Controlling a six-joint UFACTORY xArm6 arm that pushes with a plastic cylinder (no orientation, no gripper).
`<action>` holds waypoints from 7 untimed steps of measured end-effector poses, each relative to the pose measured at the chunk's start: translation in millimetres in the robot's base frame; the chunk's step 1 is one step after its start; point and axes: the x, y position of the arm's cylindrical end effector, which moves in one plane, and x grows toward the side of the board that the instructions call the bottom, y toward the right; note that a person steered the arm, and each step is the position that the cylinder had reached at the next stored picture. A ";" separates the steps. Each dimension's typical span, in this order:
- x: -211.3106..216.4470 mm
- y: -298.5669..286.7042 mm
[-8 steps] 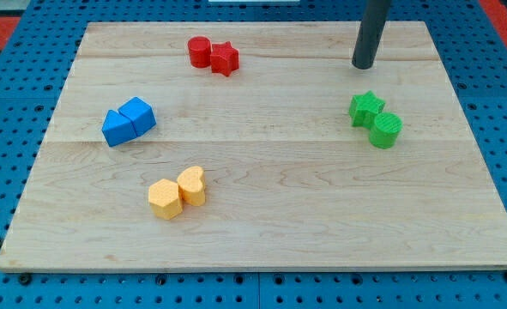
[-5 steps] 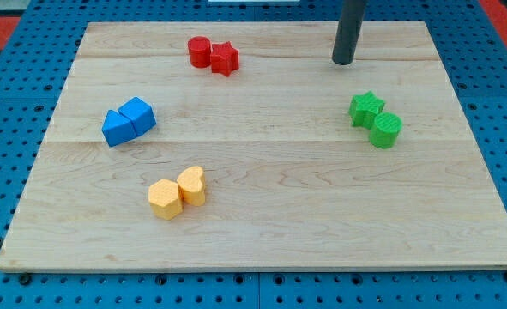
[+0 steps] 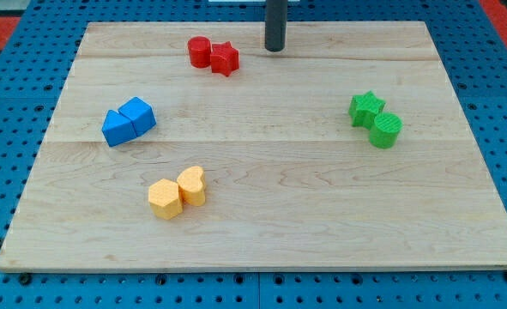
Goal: Move the red star near the blue cube
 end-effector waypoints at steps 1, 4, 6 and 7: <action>-5.0 -3.5; -6.6 -5.5; -6.6 -6.8; -6.6 -7.9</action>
